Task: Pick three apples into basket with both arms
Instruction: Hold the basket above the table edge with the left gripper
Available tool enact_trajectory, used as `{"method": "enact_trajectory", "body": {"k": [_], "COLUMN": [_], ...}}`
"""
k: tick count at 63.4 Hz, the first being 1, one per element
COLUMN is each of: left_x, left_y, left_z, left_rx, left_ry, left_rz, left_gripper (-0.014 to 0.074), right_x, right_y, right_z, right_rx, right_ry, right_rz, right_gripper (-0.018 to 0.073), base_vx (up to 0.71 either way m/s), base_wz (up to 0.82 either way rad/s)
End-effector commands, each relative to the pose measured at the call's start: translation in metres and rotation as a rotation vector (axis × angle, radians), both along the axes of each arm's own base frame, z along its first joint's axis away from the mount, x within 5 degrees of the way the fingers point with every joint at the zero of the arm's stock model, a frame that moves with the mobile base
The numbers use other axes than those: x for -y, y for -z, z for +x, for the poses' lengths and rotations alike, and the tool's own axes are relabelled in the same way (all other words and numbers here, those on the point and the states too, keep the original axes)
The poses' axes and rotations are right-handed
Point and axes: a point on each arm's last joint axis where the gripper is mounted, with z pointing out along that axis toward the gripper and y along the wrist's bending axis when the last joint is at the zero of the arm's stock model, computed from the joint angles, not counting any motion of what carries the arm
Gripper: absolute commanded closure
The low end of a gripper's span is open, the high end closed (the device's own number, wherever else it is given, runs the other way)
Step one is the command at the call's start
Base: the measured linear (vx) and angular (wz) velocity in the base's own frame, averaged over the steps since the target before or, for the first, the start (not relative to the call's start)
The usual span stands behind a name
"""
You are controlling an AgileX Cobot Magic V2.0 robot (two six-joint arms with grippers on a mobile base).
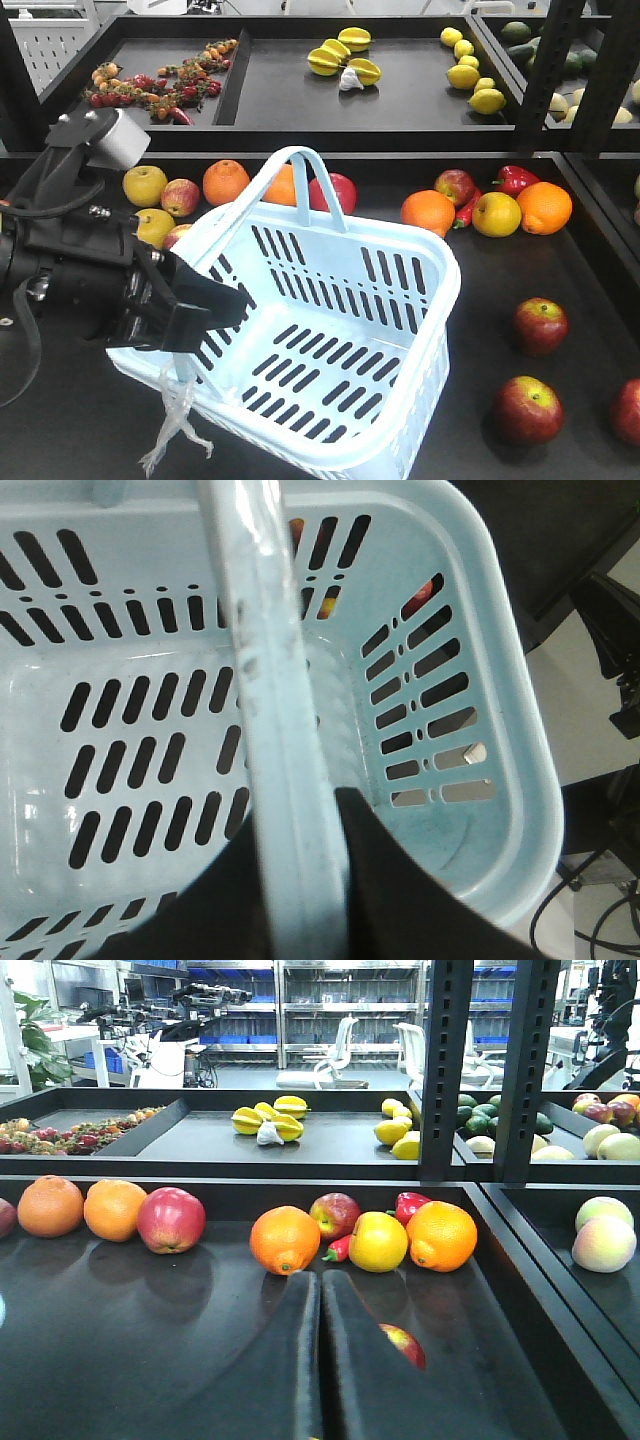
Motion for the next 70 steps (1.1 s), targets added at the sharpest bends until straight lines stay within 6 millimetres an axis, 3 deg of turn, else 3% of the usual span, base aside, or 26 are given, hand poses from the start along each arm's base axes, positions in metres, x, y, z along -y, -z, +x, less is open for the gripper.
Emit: {"method": "enact_trajectory", "body": {"k": [1,70], "left_x": [0.0005,0.0005], "left_y": [-0.0201,-0.0201], "left_z": [-0.0034,-0.0034], "left_rx": [0.060,0.060], "left_ry": [-0.027,-0.027], "left_rz": [-0.100,-0.100], "left_gripper": [0.0604,0.0604], "right_x": [0.0002,0.0002], "right_y": [-0.0030,-0.0030], "right_z": [-0.0004,-0.0004], "right_rx": [0.070,0.070], "right_ry": [0.005,0.005], "right_rz": [-0.012,-0.012], "right_gripper": [0.0564,0.0564], "base_vx": [0.00,0.00], "base_wz": [0.00,0.00]}}
